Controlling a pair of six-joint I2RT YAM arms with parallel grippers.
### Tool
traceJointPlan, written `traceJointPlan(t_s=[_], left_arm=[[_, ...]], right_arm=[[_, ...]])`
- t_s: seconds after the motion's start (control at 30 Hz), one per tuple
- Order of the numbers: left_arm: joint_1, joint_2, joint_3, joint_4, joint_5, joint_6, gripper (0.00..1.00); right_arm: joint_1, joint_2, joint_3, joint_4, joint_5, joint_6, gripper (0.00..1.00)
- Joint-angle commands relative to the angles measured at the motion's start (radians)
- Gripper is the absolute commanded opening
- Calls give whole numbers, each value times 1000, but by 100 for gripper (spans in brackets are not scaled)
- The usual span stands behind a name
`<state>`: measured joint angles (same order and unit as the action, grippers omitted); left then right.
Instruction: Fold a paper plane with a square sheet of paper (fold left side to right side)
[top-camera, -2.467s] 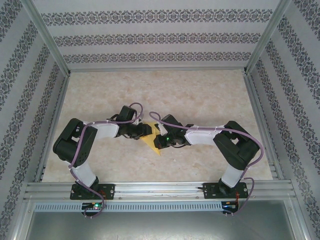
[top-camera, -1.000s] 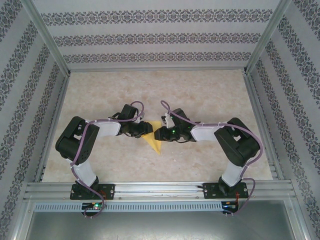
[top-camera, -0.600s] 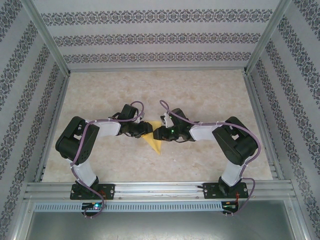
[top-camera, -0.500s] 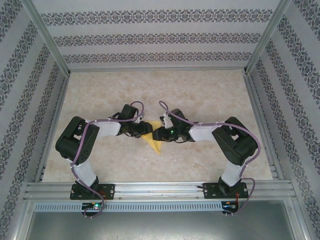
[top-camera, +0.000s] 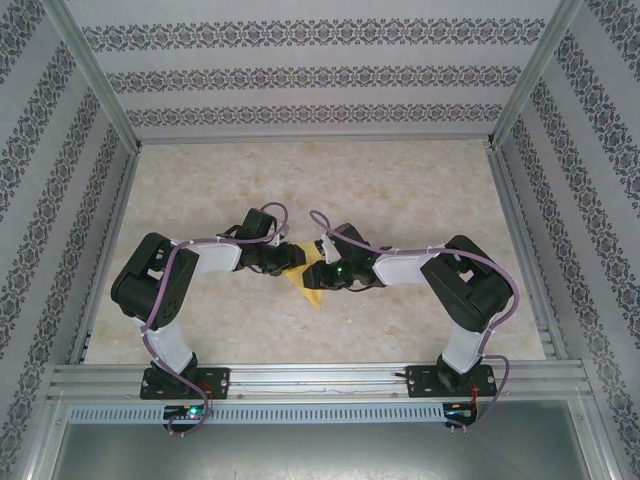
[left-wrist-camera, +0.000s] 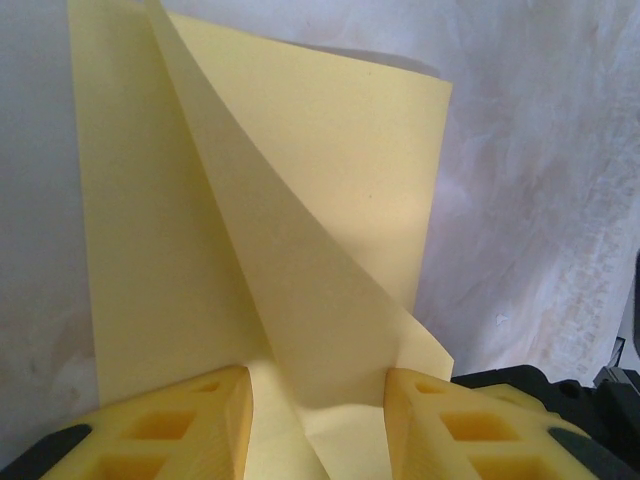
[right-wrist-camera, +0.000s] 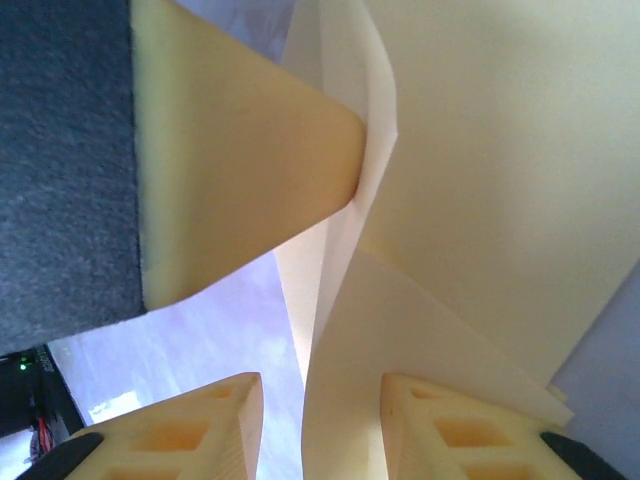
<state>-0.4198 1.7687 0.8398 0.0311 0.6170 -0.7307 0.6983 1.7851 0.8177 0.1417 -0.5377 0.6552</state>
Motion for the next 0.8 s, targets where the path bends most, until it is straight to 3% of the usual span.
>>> traceJointPlan(t_s=[0.0, 0.77], left_arm=[[-10, 22, -18, -45, -82, 9, 40], [-9, 4, -18, -68, -99, 19, 40]], right_arm=[[9, 26, 41, -29, 22, -43, 33], [-5, 64, 63, -12, -56, -85, 10]])
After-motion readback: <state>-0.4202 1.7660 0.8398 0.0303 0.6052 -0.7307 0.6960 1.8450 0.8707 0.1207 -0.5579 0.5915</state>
